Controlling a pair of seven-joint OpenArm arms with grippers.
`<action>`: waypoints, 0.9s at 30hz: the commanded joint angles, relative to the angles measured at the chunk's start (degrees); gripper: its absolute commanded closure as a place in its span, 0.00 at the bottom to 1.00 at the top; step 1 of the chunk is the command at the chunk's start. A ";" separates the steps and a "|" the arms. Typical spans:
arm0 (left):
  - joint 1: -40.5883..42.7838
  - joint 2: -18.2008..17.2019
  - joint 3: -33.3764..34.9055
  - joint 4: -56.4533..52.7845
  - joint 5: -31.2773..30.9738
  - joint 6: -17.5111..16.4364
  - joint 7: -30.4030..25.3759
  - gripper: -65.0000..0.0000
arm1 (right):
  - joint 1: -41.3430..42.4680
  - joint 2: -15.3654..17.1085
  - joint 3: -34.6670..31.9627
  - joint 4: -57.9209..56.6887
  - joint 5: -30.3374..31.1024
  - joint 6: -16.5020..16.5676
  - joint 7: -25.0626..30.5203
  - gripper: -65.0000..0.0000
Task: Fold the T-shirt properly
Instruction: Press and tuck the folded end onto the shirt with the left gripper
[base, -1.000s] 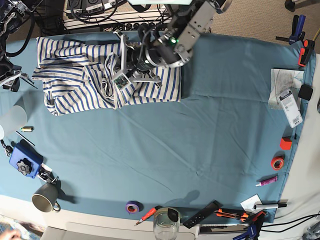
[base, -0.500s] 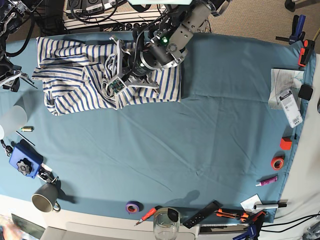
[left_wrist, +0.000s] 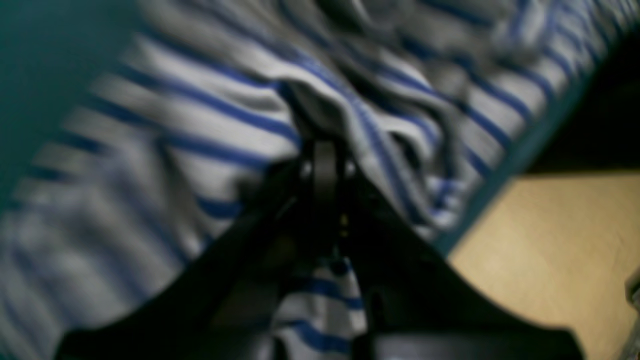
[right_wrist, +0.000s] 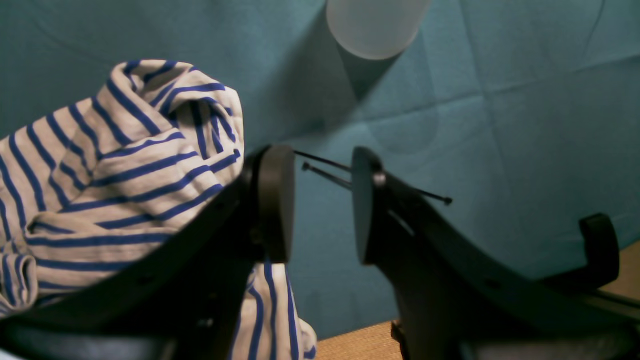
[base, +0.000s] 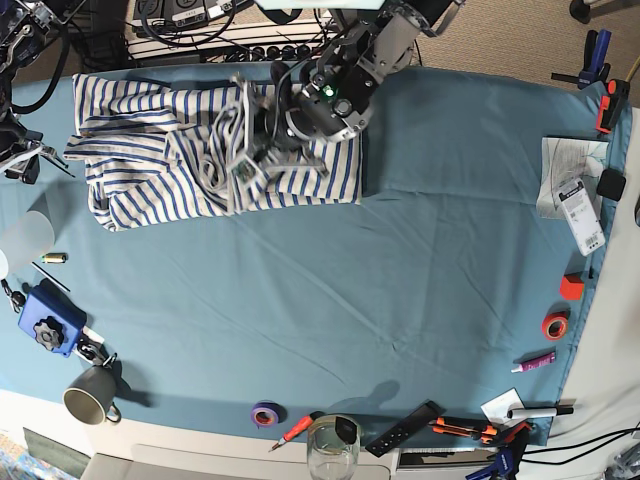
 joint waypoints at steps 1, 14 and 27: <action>-0.52 1.22 1.16 0.02 -0.39 -0.17 -1.01 1.00 | 0.22 1.44 0.48 0.74 0.39 -0.09 1.29 0.69; -1.62 1.53 11.28 -0.44 -2.80 -2.60 -1.25 1.00 | 0.37 1.42 0.48 0.74 0.57 -0.11 1.84 0.70; -0.70 0.28 10.49 14.01 0.46 -1.86 0.57 1.00 | 0.39 1.42 0.48 0.74 0.26 -0.09 3.67 0.70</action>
